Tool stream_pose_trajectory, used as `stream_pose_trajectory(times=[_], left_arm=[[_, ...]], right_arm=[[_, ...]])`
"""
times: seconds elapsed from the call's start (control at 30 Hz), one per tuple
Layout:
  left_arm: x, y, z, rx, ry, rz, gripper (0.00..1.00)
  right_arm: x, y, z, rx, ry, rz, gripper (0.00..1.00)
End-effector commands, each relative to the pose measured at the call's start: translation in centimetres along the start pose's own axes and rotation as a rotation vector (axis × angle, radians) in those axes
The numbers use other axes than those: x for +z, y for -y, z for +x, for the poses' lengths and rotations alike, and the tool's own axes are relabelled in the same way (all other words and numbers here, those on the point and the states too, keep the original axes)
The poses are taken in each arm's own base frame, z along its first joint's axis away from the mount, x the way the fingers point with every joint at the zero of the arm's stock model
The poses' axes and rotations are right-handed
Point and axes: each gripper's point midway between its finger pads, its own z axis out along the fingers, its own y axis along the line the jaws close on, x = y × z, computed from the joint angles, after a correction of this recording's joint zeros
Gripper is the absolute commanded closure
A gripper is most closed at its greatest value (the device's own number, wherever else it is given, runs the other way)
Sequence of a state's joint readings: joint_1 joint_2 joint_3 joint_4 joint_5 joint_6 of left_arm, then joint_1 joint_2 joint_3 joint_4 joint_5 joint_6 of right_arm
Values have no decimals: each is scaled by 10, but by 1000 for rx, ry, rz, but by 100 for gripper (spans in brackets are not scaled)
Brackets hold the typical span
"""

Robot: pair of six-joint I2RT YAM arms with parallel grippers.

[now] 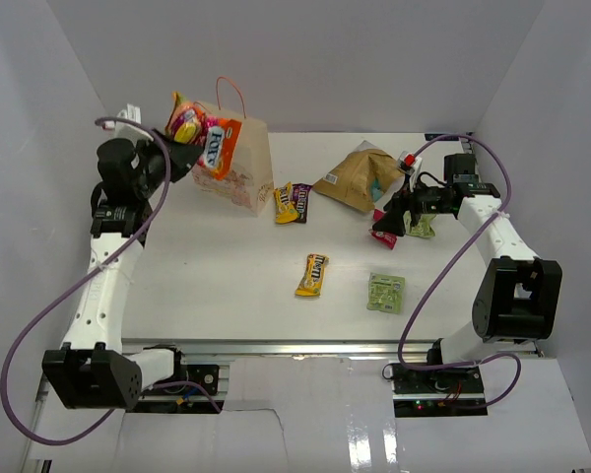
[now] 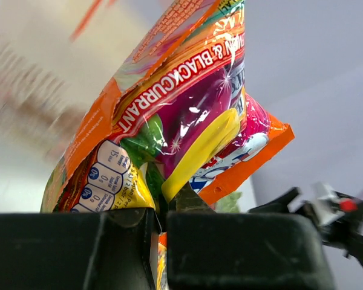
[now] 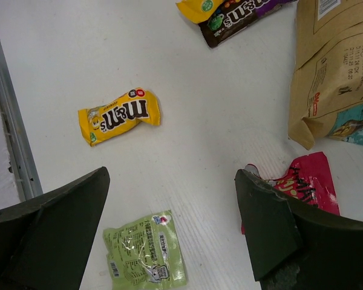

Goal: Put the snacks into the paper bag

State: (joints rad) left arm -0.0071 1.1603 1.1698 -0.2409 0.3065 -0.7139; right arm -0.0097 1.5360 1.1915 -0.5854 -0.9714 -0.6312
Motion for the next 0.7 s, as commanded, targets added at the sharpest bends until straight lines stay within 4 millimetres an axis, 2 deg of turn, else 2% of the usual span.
stream_pose_trajectory(times=[0.0, 0.03, 0.07, 0.13, 0.17, 0.2, 0.27, 0.3, 0.37, 0.4, 0.43, 0.6, 0.67], left_arm=[[0, 92, -45, 205, 79, 359, 100], [5, 100, -50, 231, 83, 388, 100], [16, 114, -65, 265, 113, 432, 100], [28, 125, -75, 321, 127, 477, 100], [27, 141, -92, 363, 177, 520, 100], [49, 132, -92, 363, 165, 507, 100], [66, 131, -99, 405, 180, 512, 100], [83, 130, -105, 417, 183, 511, 100], [102, 124, -107, 421, 175, 501, 100], [106, 127, -112, 431, 188, 510, 100], [123, 114, -105, 420, 164, 496, 100], [142, 89, -87, 422, 113, 447, 100], [136, 87, -87, 441, 119, 431, 100]], right_arm=[[-1, -4, -17, -16, 37, -32, 10], [-1, -4, -17, -17, 37, -32, 10], [-1, -5, -18, -17, 39, -34, 10], [-1, -6, -17, -14, 40, -37, 10], [-1, -6, -18, -16, 40, -35, 10], [-2, -6, -19, -21, 43, -35, 10], [-2, -7, -19, -22, 42, -32, 10], [-3, -8, -19, -24, 44, -33, 10], [-3, -9, -18, -25, 44, -33, 10], [-3, -9, -18, -27, 44, -32, 10], [-3, -10, -17, -22, 42, -32, 10], [-4, -10, -16, -37, 38, -22, 10], [-3, -10, -13, -35, 34, -23, 10]])
